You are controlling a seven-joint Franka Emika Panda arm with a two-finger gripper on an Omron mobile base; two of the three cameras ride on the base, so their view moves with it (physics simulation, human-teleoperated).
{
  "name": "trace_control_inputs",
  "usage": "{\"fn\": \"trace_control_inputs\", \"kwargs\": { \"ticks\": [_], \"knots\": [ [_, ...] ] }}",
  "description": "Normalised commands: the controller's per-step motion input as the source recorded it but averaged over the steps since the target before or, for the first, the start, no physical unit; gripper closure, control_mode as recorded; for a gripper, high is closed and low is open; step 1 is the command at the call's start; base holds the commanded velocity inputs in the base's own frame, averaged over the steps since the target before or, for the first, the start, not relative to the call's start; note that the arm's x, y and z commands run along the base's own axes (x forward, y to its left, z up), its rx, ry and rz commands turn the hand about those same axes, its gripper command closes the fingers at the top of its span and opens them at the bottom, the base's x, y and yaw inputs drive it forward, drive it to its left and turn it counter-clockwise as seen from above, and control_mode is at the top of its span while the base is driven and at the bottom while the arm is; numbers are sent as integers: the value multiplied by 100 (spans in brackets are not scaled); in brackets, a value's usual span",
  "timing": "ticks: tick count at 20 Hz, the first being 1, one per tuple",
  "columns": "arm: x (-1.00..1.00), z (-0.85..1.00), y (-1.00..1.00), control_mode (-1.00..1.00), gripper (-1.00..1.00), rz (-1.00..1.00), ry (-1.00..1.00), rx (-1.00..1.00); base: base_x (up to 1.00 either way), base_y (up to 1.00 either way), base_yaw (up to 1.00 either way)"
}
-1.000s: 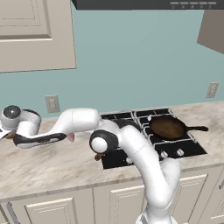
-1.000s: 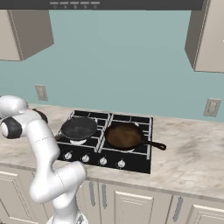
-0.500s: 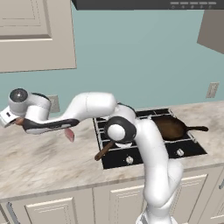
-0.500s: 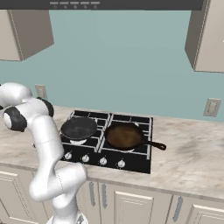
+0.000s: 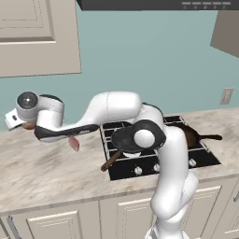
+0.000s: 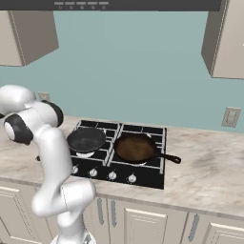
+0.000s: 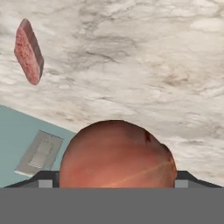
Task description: Place both pans onto different burners. Then place the onion and the steak on different pans.
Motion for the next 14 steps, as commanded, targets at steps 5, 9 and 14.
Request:
{"fn": "trace_control_inputs", "kwargs": {
  "ticks": [5, 9, 14],
  "knots": [
    [-34, 50, -33, -100, 100, -12, -7, 9, 0, 0, 0],
    [-29, 46, -42, -100, 100, -12, -7, 10, 0, 0, 0],
    [-34, 42, -49, -100, 100, -11, -6, 9, 0, 0, 0]
  ]
}}
